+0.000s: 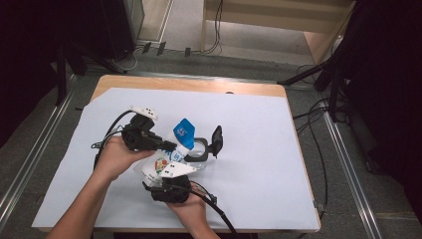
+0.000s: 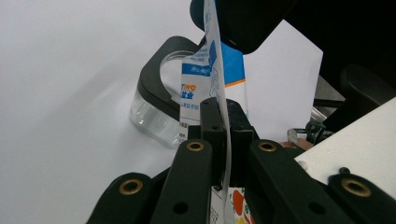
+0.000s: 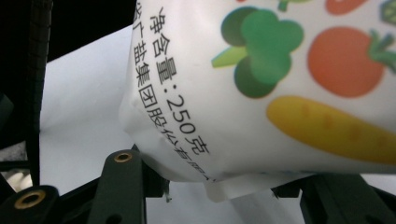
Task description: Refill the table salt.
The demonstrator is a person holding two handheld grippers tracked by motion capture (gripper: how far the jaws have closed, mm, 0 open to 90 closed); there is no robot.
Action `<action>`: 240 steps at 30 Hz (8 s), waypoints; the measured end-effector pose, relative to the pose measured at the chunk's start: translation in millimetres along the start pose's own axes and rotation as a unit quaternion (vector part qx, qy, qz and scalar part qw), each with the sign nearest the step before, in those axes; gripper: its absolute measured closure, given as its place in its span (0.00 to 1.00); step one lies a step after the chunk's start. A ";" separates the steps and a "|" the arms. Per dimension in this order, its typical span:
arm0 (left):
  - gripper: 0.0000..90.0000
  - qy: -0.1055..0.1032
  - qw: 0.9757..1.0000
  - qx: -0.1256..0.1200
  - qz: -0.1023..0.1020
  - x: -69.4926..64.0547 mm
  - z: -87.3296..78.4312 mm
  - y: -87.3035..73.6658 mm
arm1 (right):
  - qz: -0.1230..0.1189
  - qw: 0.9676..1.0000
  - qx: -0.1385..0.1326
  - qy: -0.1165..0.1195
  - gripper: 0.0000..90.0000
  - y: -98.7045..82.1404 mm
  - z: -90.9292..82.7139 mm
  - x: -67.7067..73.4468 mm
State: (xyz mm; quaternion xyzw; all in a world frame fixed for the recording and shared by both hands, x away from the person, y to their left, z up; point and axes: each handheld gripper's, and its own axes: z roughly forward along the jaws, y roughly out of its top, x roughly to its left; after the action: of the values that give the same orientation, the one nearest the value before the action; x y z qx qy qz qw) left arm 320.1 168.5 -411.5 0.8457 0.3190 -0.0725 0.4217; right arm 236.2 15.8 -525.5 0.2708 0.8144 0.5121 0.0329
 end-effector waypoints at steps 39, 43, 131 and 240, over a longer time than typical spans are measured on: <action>0.99 0.018 1.000 0.004 0.001 -0.9 12.8 14.7 | 0.076 0.996 -0.025 0.031 0.66 10.7 -7.2 -9.9; 1.00 0.011 1.000 0.005 0.000 -1.7 13.2 15.2 | 0.070 0.997 -0.019 0.037 0.61 12.1 -6.3 -8.5; 1.00 0.017 0.999 0.029 -0.012 -5.2 7.8 20.1 | 0.086 0.994 -0.048 0.040 0.66 26.9 -8.6 -9.7; 0.97 0.029 0.999 0.015 -0.005 -14.9 2.9 35.3 | 0.140 0.981 -0.081 0.108 0.72 39.0 -8.7 -19.5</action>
State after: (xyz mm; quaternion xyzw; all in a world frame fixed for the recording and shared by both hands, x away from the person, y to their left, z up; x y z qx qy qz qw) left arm 330.0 143.6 -384.0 0.8522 0.3342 -0.0546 0.3988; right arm 265.7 12.2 -492.5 0.3222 0.7229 0.6020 -0.1054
